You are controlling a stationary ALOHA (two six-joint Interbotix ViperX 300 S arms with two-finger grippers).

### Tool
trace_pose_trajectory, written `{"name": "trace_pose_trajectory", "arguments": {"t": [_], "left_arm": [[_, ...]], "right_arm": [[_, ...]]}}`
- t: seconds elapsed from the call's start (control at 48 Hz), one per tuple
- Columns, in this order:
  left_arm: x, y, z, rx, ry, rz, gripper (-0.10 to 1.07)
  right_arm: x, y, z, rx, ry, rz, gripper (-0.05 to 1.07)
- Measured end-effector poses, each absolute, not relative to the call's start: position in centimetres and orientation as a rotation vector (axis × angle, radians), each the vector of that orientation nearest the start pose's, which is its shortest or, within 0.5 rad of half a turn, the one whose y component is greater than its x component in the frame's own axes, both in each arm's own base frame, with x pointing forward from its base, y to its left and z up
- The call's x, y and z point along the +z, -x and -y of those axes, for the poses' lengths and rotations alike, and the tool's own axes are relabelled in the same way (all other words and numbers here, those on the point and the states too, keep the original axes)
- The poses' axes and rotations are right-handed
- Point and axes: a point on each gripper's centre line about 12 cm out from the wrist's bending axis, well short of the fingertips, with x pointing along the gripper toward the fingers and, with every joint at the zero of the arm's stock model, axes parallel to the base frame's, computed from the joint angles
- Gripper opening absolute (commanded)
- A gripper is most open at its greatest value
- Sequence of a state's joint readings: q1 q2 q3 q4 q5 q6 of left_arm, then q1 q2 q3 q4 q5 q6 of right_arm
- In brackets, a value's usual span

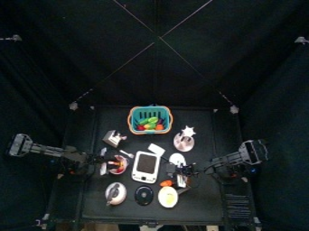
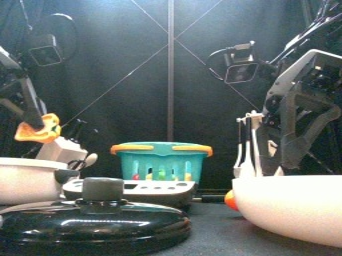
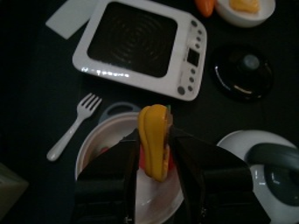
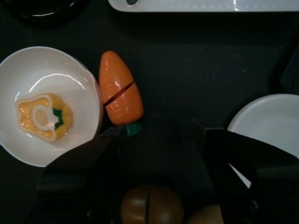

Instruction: Place squash half into pot

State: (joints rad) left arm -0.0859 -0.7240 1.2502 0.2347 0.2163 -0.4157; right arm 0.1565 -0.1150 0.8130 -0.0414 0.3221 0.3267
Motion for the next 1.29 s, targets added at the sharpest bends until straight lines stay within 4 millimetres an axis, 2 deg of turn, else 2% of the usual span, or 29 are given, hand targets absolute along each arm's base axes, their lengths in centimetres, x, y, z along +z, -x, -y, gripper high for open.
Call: {"name": "trace_pose_trajectory", "arguments": {"t": [0.125,0.375,0.646,0.75,1.292], "left_arm": [[15.1,-18.3,0.9,0.066,0.167,-0.816,0.63],[14.8,-17.9,1.0,0.079,0.198,-0.848,0.67],[14.8,-17.9,1.0,0.08,0.206,-0.848,0.85],[14.7,-17.9,1.0,0.08,0.207,-0.85,0.89],[15.0,-18.2,1.0,0.07,0.201,-0.817,0.89]], "right_arm": [[13.9,-31.4,-4.7,-0.017,-0.177,-1.023,0.92],[13.8,-31.7,-4.5,-0.026,-0.181,-1.025,0.92],[13.7,-31.8,-4.5,-0.028,-0.181,-1.03,0.92],[13.7,-31.8,-4.5,-0.028,-0.181,-1.03,0.92],[13.6,-31.8,-4.5,-0.029,-0.181,-1.031,0.92]]}}
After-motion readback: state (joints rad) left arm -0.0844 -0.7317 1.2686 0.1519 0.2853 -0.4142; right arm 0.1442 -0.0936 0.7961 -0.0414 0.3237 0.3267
